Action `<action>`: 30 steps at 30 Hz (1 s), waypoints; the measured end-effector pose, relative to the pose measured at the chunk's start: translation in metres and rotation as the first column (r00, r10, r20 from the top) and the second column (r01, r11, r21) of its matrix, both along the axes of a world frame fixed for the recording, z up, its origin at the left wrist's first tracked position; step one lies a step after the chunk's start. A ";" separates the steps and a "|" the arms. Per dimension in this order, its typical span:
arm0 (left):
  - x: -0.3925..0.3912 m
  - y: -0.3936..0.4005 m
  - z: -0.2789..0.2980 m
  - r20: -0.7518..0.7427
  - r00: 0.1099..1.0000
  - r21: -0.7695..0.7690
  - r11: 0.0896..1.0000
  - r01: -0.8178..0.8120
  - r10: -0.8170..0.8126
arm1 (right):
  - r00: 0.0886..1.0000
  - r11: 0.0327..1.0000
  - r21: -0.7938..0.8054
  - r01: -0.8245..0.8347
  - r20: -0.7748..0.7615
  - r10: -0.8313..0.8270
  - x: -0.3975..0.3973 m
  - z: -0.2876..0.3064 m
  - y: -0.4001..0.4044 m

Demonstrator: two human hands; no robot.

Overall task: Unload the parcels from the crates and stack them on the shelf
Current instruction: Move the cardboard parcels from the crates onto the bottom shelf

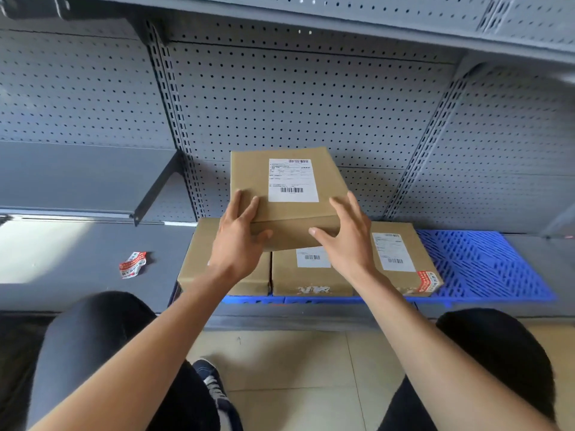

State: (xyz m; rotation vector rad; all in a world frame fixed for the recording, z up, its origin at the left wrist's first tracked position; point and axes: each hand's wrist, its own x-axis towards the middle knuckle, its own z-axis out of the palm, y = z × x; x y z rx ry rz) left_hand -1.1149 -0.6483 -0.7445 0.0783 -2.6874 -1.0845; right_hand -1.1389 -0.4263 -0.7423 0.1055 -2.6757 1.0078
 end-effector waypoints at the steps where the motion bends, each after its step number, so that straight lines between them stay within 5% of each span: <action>1: -0.004 0.012 -0.002 -0.001 1.000 -0.008 1.000 0.017 -0.017 | 1.000 1.000 0.008 0.015 0.009 -0.015 -0.001 -0.002 0.011; 18: -0.059 0.219 -0.046 0.066 0.955 -0.056 0.955 0.291 -0.288 | 0.971 0.981 0.161 0.110 0.194 -0.141 0.000 -0.033 0.233; 30: -0.088 0.319 -0.087 0.084 0.908 -0.115 0.901 0.418 -0.411 | 0.958 0.957 0.224 0.181 0.180 -0.224 -0.028 -0.070 0.336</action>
